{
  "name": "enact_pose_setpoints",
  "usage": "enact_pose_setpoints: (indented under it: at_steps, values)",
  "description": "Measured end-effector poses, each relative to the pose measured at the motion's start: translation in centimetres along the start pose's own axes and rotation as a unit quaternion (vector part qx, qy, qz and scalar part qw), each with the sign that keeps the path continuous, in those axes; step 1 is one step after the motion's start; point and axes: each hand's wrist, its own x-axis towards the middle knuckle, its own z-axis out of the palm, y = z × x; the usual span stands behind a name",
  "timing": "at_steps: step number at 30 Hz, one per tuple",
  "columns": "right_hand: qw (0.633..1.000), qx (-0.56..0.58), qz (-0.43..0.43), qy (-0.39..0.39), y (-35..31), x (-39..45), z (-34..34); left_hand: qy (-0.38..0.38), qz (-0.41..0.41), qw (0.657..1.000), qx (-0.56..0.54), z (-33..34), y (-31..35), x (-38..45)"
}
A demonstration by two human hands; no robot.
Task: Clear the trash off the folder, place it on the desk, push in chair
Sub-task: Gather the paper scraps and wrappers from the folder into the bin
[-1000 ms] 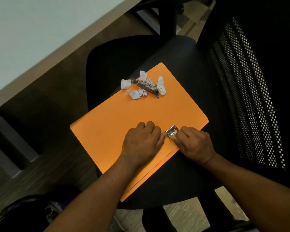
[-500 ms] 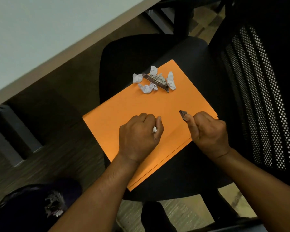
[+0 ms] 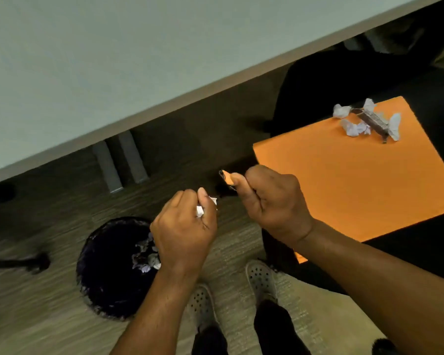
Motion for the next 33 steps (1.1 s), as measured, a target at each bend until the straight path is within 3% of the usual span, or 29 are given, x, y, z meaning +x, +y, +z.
enact_pose_setpoints:
  at_steps: [7,10,14,18,20,24,33]
  values:
    - [0.983,0.078,-0.009,-0.165,-7.6,-2.6,13.8,0.013,-0.128,0.989,0.078,-5.1,-12.6,-6.6]
    - [0.977,0.088,0.008,-0.192,-9.8,-4.4,18.6,0.005,-0.194,0.976,0.094,-6.0,-17.1,-9.8]
    - [0.964,0.069,0.033,-0.255,-11.7,-7.3,24.8,0.006,-0.275,0.957,0.088,-6.5,-21.8,-12.8]
    - [0.940,-0.002,0.072,-0.334,-11.7,-10.0,30.2,0.013,-0.305,0.951,0.055,-5.3,-25.7,-14.7]
    - [0.916,-0.040,0.086,-0.390,-11.6,-11.0,32.3,-0.031,-0.335,0.941,0.039,-4.3,-27.3,-15.4]
    - [0.822,-0.113,0.071,-0.553,-11.1,-13.4,34.4,-0.251,-0.358,0.889,0.138,-2.5,-30.2,-18.4]
    - [0.832,-0.137,0.005,-0.538,-11.4,-14.8,32.7,-0.251,-0.310,0.902,0.166,-3.1,-29.8,-21.2]
